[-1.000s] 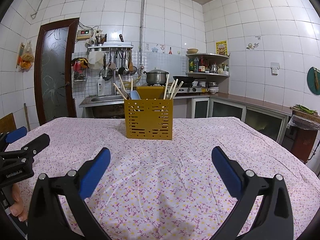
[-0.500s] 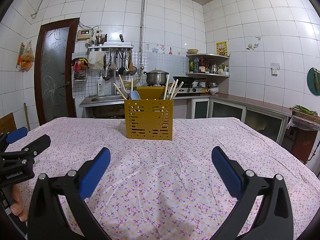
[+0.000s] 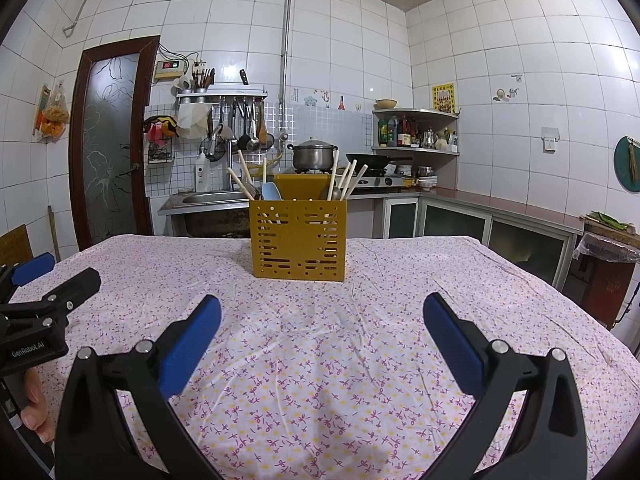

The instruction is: Organize utensils

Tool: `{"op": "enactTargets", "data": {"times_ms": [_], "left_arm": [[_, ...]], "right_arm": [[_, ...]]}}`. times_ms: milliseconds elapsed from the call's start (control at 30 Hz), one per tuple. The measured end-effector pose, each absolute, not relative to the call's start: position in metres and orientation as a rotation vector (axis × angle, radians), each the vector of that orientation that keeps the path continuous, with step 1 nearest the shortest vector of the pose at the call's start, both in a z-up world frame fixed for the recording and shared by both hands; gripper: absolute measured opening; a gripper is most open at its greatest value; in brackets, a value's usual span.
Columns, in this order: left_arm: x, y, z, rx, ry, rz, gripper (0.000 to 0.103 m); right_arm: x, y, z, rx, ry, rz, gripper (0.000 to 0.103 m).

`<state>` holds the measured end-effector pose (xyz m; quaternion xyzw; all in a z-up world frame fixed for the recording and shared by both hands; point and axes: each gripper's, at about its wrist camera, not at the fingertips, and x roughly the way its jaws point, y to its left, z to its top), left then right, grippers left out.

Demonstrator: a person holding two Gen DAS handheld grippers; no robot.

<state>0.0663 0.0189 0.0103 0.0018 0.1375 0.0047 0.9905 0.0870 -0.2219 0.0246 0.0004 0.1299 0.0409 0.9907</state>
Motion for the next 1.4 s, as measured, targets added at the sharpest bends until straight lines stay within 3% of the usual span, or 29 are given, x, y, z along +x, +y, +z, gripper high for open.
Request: {"op": "enactTargets", "data": {"times_ms": [1400], "left_arm": [[0.0667,0.0159,0.0147,0.001,0.302,0.000,0.098]], "right_arm": [[0.0849,-0.2210,0.0260,-0.001,0.259,0.082,0.099]]}}
